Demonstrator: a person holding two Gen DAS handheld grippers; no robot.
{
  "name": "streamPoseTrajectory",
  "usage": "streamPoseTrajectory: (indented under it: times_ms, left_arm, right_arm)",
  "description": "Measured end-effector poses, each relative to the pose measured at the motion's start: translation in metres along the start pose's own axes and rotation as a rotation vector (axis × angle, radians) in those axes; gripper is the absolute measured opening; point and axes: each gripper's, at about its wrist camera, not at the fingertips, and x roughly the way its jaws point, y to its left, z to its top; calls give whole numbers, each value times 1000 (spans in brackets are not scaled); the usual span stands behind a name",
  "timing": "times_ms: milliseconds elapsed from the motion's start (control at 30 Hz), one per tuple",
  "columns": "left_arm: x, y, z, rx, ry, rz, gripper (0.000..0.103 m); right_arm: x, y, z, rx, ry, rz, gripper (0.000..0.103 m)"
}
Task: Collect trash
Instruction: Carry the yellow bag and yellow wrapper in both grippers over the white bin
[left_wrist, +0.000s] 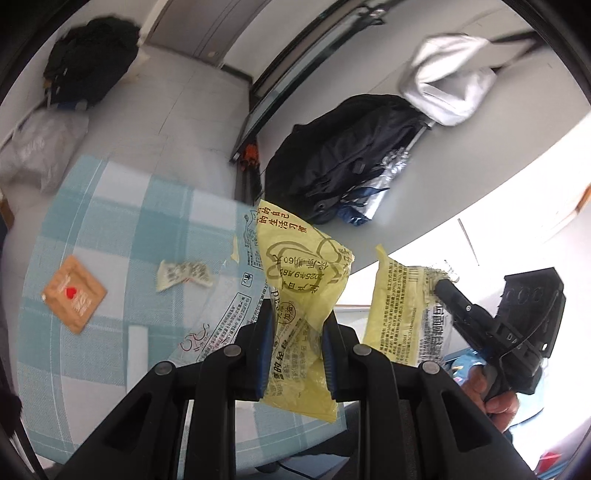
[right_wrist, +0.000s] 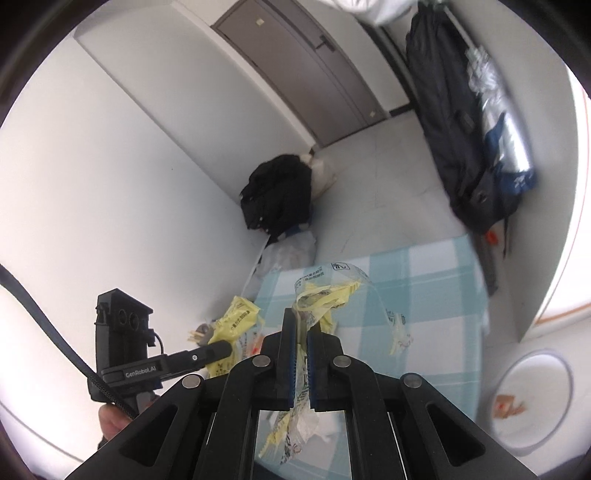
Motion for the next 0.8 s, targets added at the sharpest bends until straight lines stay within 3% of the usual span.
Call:
streamPoseTrajectory:
  times_ms: [167, 367, 567, 800]
  left_arm:
    - [-2, -63, -2, 128, -40, 9, 19]
    - [25, -129, -5, 228, -27, -5, 19]
    - [64, -173, -13, 296, -14, -4, 19]
    - [128, -199, -27, 408, 55, 46, 19]
  right_arm:
    - [-58, -9, 8, -21, -75, -26, 4]
    - [-135, -29, 9, -42, -161, -83, 4]
    - [-202, -82, 1, 28, -240, -156, 4]
    - [-241, -154, -17, 131, -276, -263, 4]
